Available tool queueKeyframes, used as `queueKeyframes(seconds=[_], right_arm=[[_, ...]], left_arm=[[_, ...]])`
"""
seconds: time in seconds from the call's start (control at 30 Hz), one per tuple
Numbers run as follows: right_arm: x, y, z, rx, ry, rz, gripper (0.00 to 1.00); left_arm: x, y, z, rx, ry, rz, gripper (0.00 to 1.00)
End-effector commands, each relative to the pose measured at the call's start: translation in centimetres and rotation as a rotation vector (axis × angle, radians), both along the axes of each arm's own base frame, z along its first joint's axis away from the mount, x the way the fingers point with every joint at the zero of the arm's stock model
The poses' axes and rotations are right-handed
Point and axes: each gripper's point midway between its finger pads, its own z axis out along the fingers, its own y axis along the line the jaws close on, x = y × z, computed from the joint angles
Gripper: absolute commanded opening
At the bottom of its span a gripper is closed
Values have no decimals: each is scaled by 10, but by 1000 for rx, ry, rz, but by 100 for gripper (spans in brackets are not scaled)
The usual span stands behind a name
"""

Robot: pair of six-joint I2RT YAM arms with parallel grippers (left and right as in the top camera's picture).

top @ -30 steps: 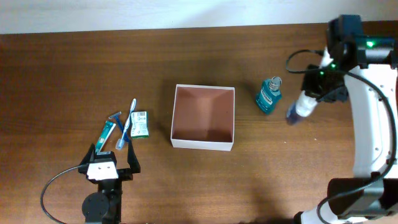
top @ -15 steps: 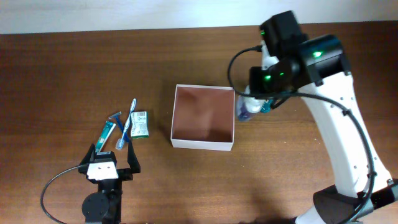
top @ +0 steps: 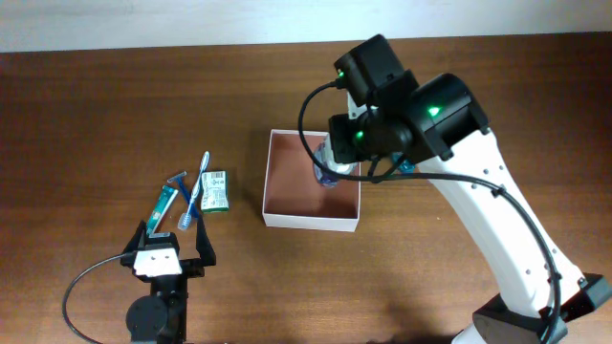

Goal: Pack container
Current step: 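Lift the soap bottle with the right gripper and carry it over the pink box, then lower the soap bottle into the box and open the right gripper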

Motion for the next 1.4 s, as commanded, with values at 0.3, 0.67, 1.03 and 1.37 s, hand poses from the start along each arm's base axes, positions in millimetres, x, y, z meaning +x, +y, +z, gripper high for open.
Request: queueKeyframes(seconds=[0.3,0.67,1.03,1.37], right_arm=[[27,-5,-8,-88,-62,-82,23],[51,-3,-29,-146,-78,-118,23],[76,-3,-61,-219,-73,-176,23],[90,-16,-79,-247,-48,-237,23]], left_arm=[[0,-2,-2,11,-1,-13,99],[0,-2,-2,11,-1,-12,100],[0,-2,-2,11,-1,-13,99],[0,-2,-2,11,-1,-13,100]])
